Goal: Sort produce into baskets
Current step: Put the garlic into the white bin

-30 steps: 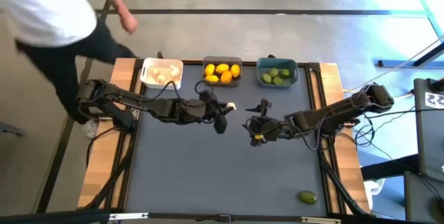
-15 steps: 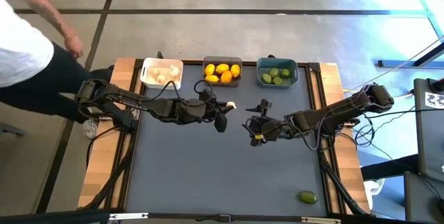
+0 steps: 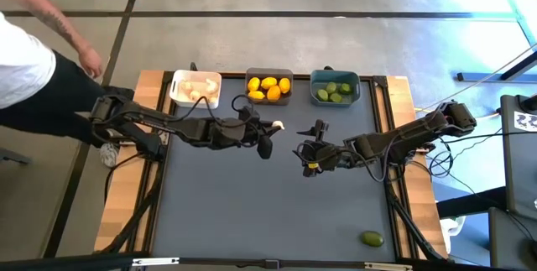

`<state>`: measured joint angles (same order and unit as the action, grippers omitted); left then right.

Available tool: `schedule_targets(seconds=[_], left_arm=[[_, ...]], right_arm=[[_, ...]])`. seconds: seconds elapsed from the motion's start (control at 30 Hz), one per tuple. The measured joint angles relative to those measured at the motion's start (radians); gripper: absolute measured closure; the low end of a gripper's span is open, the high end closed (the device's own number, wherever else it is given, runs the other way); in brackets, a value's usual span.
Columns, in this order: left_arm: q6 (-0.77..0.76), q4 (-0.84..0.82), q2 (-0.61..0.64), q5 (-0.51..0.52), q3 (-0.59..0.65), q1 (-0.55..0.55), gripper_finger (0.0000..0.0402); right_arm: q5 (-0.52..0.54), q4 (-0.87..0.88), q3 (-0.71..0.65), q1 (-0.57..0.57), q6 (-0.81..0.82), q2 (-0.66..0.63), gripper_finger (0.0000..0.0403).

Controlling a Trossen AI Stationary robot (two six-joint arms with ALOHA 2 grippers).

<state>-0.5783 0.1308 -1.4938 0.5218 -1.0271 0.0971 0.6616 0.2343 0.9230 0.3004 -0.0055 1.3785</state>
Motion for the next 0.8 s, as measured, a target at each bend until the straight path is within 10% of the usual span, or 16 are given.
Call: schedule_targets(seconds=[0.8], left_arm=[[-0.260,-0.805,0.430,0.143,0.000,0.001,0.0329]], right_arm=[[0.000,-0.004,0.000,0.000,0.000,0.000,0.0109]])
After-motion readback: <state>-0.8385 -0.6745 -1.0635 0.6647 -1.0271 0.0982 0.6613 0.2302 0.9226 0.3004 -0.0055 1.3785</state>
